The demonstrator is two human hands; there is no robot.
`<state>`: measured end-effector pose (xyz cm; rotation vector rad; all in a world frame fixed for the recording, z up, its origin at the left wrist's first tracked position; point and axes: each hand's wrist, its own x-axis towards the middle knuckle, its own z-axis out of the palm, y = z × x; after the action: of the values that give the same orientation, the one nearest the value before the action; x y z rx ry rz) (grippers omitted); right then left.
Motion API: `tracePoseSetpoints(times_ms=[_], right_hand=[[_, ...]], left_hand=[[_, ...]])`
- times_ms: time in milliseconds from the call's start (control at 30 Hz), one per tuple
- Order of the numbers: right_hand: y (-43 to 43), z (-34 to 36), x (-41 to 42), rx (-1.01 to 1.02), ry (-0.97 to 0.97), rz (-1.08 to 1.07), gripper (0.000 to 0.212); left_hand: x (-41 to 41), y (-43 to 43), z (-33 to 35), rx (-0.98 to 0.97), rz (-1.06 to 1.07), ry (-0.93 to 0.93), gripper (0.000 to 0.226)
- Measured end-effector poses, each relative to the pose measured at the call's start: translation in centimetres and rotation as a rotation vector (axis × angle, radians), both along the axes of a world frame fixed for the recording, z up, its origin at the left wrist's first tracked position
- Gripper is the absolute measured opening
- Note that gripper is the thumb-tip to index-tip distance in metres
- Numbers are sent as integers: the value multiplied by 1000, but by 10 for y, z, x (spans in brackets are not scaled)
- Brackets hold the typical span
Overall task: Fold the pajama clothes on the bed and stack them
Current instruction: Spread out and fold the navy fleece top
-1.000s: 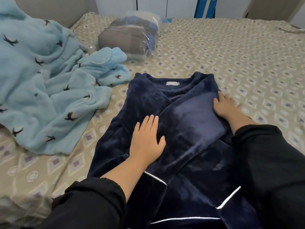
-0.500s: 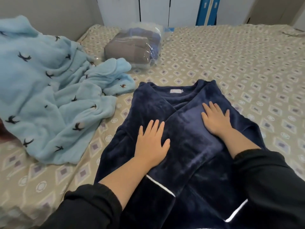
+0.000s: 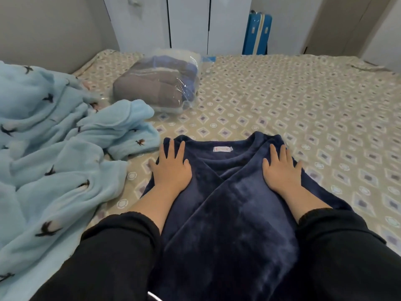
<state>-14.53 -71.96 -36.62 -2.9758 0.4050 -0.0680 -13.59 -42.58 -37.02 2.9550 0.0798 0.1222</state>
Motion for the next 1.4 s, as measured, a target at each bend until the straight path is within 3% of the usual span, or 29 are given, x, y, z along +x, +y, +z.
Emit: tracePoseSetpoints(times_ms=[167,367,500,567,733,867,1000,1200,1300,1400], right_hand=[[-2,0,28,130,-160,-88,63],[-8,5,43,218,-186,-92,68],[-10,28,51,515,-143,-198,77],[-11,40,48,628,-177,-250,67],[-13,68,19,788,-266,-243,42],[-21,104,-28,857,-306,-165,43],[-31,131,-85,827,-326,-80,41],[-50,137,-171,685,-387,32,23],[-58,121,-206,590,-415,57,12],[-67,96,-233,342,-233,79,5]], left_hand=[[32,10,1,-196,119,-10,64],[36,10,3,-230,149,-71,72],[40,10,20,-308,123,-19,87],[39,13,33,-451,154,-28,90],[20,18,63,-663,199,-87,66],[-17,30,98,-620,39,-119,28],[-73,48,124,-618,-138,-153,36],[-158,70,130,-500,-265,-229,16],[-194,74,118,-344,-406,-269,11],[-223,78,94,-42,-654,-113,18]])
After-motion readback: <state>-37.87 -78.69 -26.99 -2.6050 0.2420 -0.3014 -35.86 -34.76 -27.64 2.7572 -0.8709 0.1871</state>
